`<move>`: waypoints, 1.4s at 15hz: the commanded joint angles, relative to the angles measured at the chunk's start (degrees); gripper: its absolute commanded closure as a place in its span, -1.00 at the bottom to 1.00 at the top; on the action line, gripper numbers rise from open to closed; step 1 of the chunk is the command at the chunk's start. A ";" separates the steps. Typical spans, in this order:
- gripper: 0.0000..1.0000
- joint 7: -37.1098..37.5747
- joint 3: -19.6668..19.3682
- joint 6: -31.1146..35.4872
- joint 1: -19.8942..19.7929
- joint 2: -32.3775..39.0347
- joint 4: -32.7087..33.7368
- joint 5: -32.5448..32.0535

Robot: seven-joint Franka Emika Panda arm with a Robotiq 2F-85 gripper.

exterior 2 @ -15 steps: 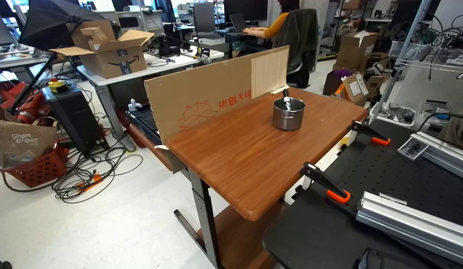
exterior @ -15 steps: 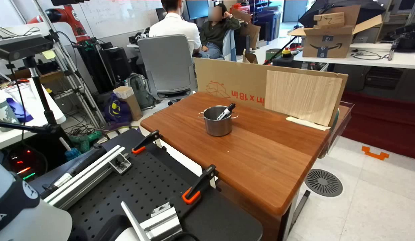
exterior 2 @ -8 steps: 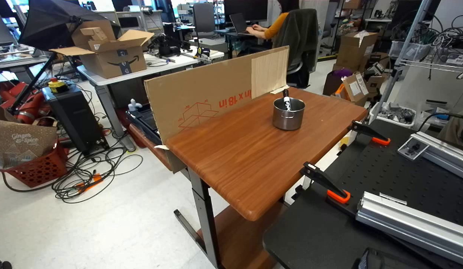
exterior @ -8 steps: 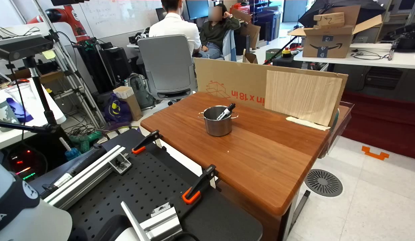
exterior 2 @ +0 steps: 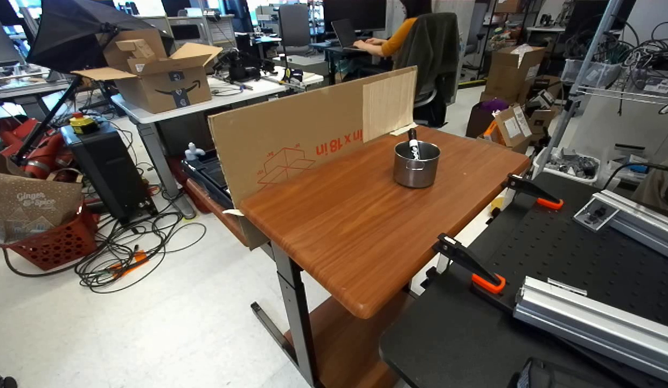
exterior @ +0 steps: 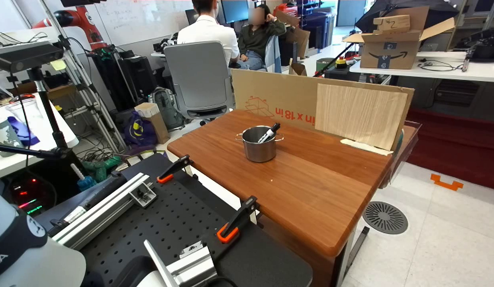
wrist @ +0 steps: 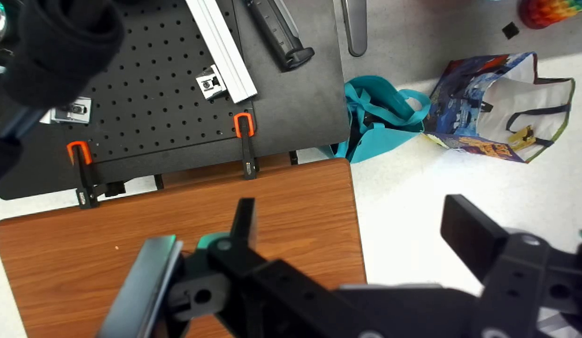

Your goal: Remove the marker from the silver cup and place it on the table

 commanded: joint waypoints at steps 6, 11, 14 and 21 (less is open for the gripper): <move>-1.00 -0.37 -0.46 1.78 -0.44 0.51 0.05 0.45; -1.00 0.51 -0.59 7.85 -2.13 5.10 -0.81 -0.63; -1.00 0.56 -1.49 12.45 -3.23 8.95 -1.92 -1.73; -1.00 -0.28 -7.20 19.81 -6.67 17.19 -3.44 -3.73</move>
